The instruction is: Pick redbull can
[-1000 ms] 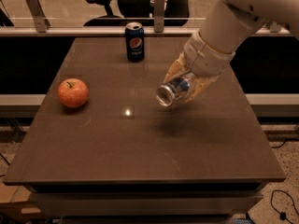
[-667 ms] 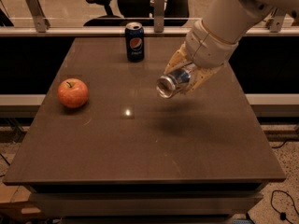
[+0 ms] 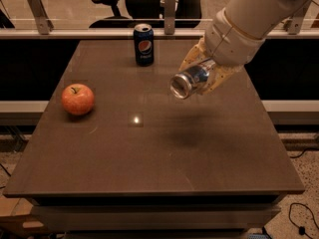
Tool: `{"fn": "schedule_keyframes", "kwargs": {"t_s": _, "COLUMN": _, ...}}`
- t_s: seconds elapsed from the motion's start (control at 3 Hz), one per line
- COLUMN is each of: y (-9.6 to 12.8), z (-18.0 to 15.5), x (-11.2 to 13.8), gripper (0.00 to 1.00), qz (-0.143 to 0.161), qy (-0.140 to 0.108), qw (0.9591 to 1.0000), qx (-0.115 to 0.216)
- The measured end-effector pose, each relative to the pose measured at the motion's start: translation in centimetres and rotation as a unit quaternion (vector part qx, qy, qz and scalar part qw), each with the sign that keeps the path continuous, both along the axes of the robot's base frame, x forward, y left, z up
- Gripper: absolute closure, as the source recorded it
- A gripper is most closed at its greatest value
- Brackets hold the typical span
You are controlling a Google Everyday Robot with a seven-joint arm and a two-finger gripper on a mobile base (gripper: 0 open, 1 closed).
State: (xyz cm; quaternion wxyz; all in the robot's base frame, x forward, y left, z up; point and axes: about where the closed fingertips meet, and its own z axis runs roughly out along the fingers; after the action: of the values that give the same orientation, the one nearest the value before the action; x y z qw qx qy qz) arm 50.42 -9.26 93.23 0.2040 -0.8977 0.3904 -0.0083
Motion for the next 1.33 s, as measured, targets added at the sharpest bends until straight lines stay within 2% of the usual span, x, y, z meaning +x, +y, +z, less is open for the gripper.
{"fn": "schedule_keyframes", "kwargs": {"t_s": 0.33, "y": -0.4, "z": 1.2, "x": -0.6, "gripper": 1.0, "qz": -0.004, "qy": -0.015, "qw": 0.9998, "qx": 0.009}}
{"fn": "schedule_keyframes", "kwargs": {"t_s": 1.33, "y": -0.4, "z": 4.0, "x": -0.5, "gripper": 1.0, "qz": -0.003, "qy": -0.045, "qw": 0.9987, "qx": 0.025}}
